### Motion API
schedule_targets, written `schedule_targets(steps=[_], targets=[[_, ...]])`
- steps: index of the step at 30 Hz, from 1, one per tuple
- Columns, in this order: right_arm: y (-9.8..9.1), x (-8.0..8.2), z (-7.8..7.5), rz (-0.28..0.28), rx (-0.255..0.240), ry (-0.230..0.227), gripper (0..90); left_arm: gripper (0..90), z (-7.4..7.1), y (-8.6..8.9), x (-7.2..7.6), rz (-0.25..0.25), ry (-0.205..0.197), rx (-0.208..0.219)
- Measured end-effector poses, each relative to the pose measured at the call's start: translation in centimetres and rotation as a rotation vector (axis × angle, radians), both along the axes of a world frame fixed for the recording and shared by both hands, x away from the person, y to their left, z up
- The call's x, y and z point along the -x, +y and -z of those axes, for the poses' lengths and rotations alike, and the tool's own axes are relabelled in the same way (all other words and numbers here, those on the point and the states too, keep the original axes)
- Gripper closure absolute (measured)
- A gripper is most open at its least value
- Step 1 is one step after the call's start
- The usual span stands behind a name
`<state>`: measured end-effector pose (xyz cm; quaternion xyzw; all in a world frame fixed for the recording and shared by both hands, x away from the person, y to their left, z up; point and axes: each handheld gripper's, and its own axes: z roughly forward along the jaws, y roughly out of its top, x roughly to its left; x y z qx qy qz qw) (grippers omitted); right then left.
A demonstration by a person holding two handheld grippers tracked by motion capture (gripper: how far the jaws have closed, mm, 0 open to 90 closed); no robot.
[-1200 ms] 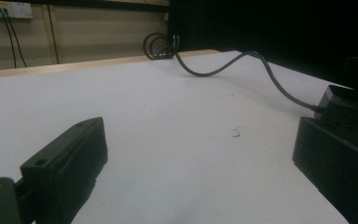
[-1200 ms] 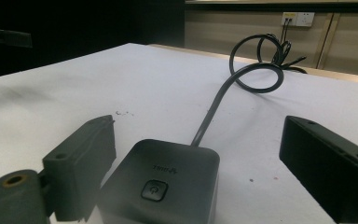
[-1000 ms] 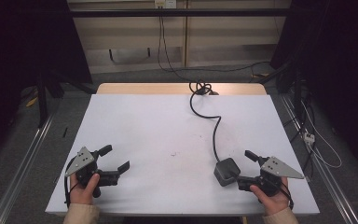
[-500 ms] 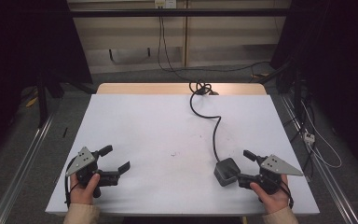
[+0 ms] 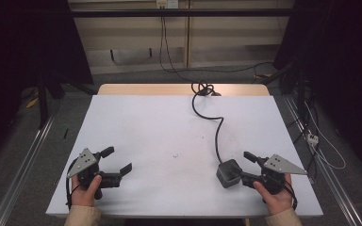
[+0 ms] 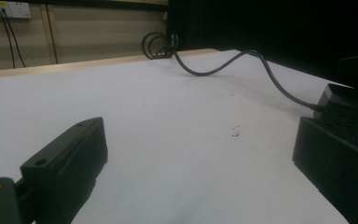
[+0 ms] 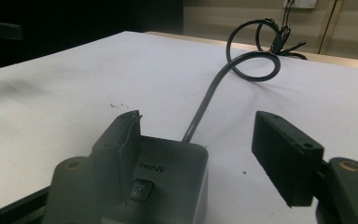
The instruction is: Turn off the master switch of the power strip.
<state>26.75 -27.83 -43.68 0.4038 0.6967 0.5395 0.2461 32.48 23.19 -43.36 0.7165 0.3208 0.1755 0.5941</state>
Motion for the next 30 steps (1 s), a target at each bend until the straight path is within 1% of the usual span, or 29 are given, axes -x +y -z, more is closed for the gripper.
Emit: schedule_targets(steps=[3, 4, 9, 11, 12, 15, 16, 22, 30], targets=[[-0.02, -0.05, -0.06, -0.005, -0.001, 0.002, 37.8, 2.9, -0.01, 0.0, 0.02, -0.001, 0.0, 0.002], [-0.04, -0.05, -0.08, -0.006, -0.002, 0.004, 39.1, 2.9, -0.01, -0.05, 0.04, -0.002, 0.001, 0.009], [-0.2, -0.11, -0.14, -0.014, -0.006, 0.005, 43.9, 2.9, 0.01, -0.02, -0.01, -0.002, 0.001, 0.006], [-0.25, -0.14, -0.14, -0.013, 0.002, 0.009, 46.3, 2.9, 0.0, 0.02, -0.02, 0.0, 0.0, 0.004], [-0.3, -0.19, -0.11, -0.011, -0.001, 0.009, 47.6, 2.9, 0.01, -0.04, 0.0, -0.003, 0.002, 0.011], [-0.34, -0.22, -0.13, -0.011, -0.004, 0.015, 48.8, 2.9, 0.02, -0.02, -0.02, -0.001, 0.005, 0.004], [-0.36, -0.23, -0.14, -0.011, -0.004, 0.017, 49.8, 2.9, 0.02, 0.05, -0.05, 0.002, 0.003, -0.008], [-0.53, -0.32, -0.31, -0.019, -0.009, 0.019, 55.6, 2.9, 0.0, 0.08, -0.04, 0.001, 0.001, -0.007], [-0.67, -0.41, -0.39, -0.026, -0.008, 0.025, 60.2, 2.9, 0.03, 0.04, -0.05, 0.003, 0.001, -0.004]])
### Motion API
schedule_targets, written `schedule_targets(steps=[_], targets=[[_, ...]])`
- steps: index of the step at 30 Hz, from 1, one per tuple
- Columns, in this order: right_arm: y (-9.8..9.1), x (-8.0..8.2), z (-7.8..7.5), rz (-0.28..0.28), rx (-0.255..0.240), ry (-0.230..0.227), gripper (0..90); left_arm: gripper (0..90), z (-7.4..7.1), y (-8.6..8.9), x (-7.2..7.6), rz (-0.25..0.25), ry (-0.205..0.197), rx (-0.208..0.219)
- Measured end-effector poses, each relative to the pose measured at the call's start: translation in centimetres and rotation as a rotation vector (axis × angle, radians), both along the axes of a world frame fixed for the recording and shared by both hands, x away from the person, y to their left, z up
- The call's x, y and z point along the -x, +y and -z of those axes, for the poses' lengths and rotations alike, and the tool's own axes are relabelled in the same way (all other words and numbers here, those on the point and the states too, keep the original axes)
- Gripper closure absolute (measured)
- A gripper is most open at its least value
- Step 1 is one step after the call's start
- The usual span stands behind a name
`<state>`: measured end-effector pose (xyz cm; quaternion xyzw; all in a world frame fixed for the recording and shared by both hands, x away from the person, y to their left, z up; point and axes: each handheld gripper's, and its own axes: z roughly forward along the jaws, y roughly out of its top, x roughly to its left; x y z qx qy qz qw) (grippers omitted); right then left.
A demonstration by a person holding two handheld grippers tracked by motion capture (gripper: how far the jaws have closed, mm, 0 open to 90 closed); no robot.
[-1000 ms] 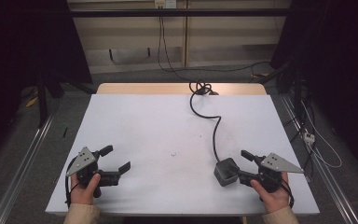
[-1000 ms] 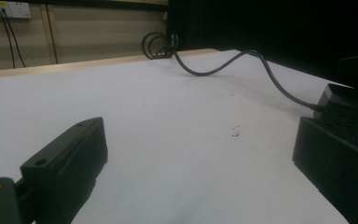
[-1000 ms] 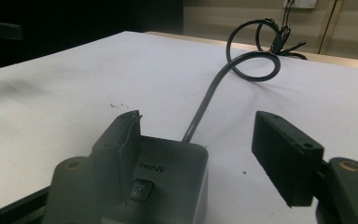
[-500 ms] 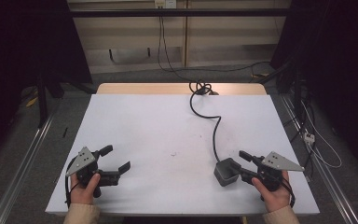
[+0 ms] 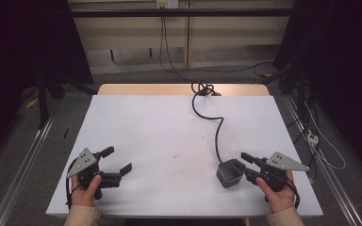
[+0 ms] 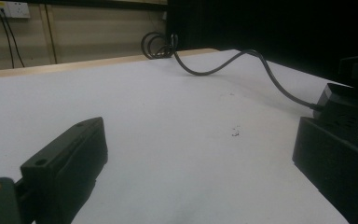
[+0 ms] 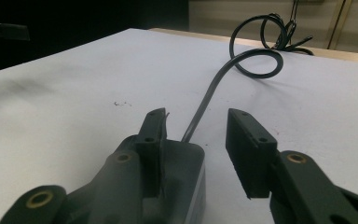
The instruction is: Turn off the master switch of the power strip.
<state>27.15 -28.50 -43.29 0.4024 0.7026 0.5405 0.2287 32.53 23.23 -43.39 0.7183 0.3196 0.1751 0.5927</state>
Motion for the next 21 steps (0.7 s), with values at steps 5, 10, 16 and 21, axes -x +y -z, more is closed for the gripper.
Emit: schedule_targets(steps=[5, 10, 16, 21], targets=[[-0.04, -0.09, -0.12, -0.005, -0.001, 0.003, 63.7, 2.9, 0.0, 0.0, 0.0, -0.001, 0.001, -0.001], [-0.14, -0.21, -0.15, -0.021, -0.004, 0.013, 68.9, 2.9, 0.02, -0.01, -0.01, 0.0, 0.0, -0.001], [-0.22, -0.27, -0.24, -0.028, -0.005, 0.022, 72.3, 2.9, 0.0, -0.04, 0.0, 0.002, -0.002, -0.001], [-0.39, -0.32, -0.27, -0.029, -0.008, 0.024, 73.6, 2.9, 0.0, -0.04, 0.01, 0.003, -0.003, 0.0]])
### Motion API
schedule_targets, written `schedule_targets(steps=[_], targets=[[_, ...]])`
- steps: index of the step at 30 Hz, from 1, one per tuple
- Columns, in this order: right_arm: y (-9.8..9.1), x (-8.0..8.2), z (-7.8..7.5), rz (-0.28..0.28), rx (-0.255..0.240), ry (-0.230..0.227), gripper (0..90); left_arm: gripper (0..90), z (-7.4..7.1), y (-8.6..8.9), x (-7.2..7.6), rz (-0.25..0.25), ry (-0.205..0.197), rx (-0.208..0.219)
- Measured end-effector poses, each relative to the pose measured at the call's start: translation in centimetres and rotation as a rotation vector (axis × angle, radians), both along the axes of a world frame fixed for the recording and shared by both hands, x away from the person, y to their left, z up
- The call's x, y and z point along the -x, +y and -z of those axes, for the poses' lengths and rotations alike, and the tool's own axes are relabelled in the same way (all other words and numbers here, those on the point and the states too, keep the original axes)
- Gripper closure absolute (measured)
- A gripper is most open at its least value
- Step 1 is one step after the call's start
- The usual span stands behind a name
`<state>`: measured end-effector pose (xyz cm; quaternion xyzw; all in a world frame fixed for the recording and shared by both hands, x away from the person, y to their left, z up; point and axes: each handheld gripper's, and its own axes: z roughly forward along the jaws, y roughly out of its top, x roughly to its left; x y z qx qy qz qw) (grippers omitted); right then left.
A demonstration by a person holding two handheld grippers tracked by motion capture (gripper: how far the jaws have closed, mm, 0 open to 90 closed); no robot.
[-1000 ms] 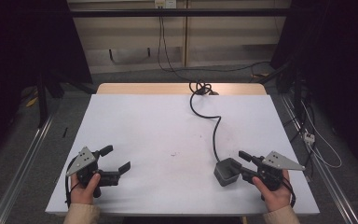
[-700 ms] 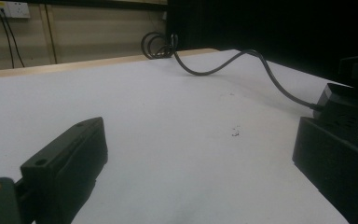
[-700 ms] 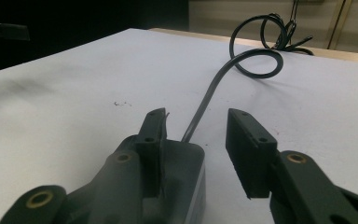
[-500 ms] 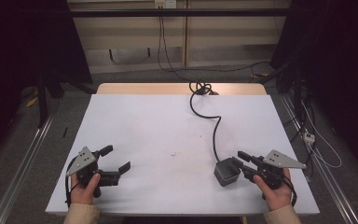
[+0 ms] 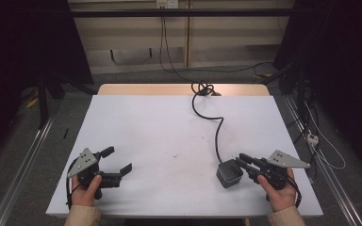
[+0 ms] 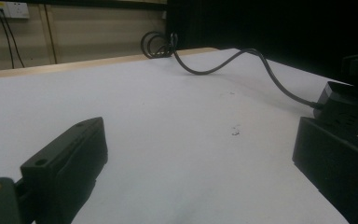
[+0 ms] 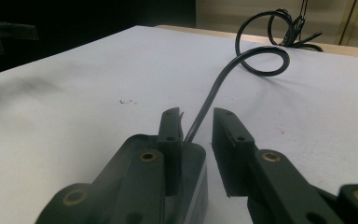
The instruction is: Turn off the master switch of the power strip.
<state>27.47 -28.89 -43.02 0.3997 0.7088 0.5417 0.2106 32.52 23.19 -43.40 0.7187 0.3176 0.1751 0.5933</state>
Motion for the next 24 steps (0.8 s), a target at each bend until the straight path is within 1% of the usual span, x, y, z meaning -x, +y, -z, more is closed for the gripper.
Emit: schedule_targets(steps=[12, 19, 24], targets=[[-0.03, -0.01, 0.0, -0.008, 0.01, 0.001, 77.3, 2.9, 0.0, -0.01, 0.0, -0.001, 0.0, -0.003], [-0.03, 0.04, -0.06, -0.037, 0.002, 0.011, 82.3, 2.9, 0.0, -0.05, 0.02, 0.0, 0.002, -0.002], [0.0, 0.03, -0.14, -0.075, -0.021, 0.028, 88.2, 2.9, 0.01, -0.03, 0.0, -0.002, 0.002, -0.001]])
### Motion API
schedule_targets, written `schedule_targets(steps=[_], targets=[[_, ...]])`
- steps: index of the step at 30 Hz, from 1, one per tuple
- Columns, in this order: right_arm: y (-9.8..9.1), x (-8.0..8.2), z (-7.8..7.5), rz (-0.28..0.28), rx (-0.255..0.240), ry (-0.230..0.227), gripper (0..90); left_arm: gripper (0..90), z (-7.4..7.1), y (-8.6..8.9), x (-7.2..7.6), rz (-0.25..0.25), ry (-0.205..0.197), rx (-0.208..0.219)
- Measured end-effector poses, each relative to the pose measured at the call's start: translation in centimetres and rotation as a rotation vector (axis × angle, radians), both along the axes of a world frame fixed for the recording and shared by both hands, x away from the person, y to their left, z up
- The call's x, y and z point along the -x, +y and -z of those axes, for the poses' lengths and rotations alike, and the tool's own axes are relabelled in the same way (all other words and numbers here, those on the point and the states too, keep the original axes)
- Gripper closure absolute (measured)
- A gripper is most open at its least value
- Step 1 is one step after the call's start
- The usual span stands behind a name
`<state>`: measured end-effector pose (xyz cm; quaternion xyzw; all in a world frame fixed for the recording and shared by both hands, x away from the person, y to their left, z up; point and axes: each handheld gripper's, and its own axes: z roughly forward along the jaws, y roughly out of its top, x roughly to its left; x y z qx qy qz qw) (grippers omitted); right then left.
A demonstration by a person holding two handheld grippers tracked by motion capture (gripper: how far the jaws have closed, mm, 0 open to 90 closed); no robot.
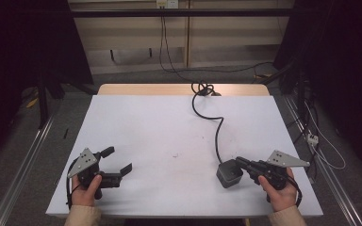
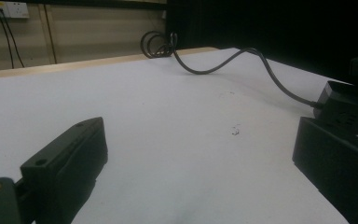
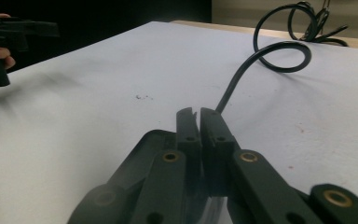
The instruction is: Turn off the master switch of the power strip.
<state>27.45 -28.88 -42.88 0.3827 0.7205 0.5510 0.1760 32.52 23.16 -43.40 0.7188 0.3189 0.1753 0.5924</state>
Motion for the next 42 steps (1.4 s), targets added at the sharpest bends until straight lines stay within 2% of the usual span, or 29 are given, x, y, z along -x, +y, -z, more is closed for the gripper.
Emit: schedule_targets(steps=[14, 42], targets=[[0.32, 0.01, -0.04, -0.047, 0.0, 0.022, 90.0, 2.9, -0.03, 0.08, 0.0, -0.002, -0.004, -0.002], [0.85, 0.31, -0.11, -0.117, 0.04, 0.046, 90.0, 2.9, 0.01, 0.03, 0.02, -0.004, 0.0, 0.003]])
